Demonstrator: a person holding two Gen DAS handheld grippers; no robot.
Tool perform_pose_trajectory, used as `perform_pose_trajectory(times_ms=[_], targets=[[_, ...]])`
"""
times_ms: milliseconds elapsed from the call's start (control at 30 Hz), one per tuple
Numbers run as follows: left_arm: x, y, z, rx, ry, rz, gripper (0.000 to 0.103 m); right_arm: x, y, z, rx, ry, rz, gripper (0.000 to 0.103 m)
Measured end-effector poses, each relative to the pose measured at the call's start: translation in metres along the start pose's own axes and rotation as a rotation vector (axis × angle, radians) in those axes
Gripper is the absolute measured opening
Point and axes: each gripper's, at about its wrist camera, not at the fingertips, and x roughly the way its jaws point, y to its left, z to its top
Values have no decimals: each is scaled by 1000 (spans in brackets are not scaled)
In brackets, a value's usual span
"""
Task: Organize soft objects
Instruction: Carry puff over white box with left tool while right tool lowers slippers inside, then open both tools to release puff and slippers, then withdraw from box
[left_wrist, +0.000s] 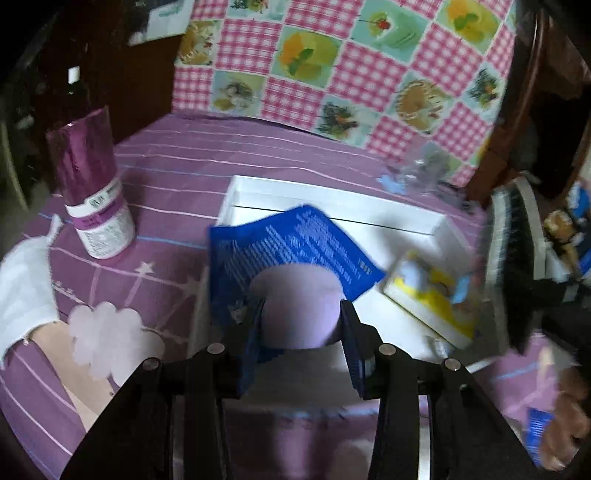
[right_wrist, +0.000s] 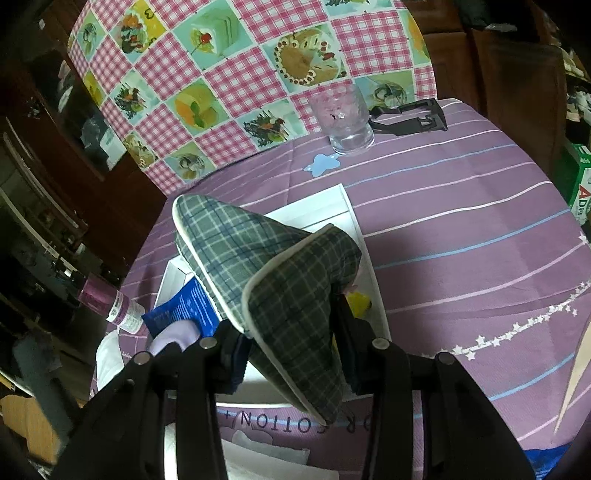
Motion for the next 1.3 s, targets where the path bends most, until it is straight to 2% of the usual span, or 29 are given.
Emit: perform_pose_trajectory(times_ms=[67, 133, 200, 267, 367, 467, 600, 700, 767, 833, 900, 1033, 1300], targets=[[5, -1, -2, 14, 6, 21, 42, 0, -3, -1, 21, -24, 29, 43], [5, -3, -3, 19, 2, 11, 46, 2, -3, -1, 35, -35, 51, 43], [-2, -4, -3, 27, -28, -15, 54, 7, -3, -2, 45, -36, 58, 45], [-8, -5, -3, 34, -53, -43, 68, 14, -6, -2, 74, 10, 51, 47], [-13, -2, -1, 16, -59, -74, 78, 20, -15, -1, 123, 60, 98, 61], [-19, 3, 1, -19, -64, -106, 79, 16, -21, 2, 173, 72, 153, 68], [-27, 9, 3, -64, -78, -126, 79, 3, -19, 5, 178, 50, 202, 86], [-35, 9, 4, -71, -112, -96, 79, -6, -10, 8, 124, 34, 166, 88], [-42, 7, 3, -62, -144, -79, 79, -12, -3, 8, 75, 6, 102, 88], [-49, 2, 4, -41, -171, -38, 79, -16, 8, 7, 14, -23, -6, 88], [-55, -3, 3, -12, -198, -28, 79, -17, 16, 5, -38, -38, -40, 88], [-66, -11, 3, 28, -225, -50, 81, -21, 33, 1, -140, -21, -70, 88], [-73, -16, 0, 14, -239, -33, 84, -44, 46, -8, -249, -54, -98, 88]])
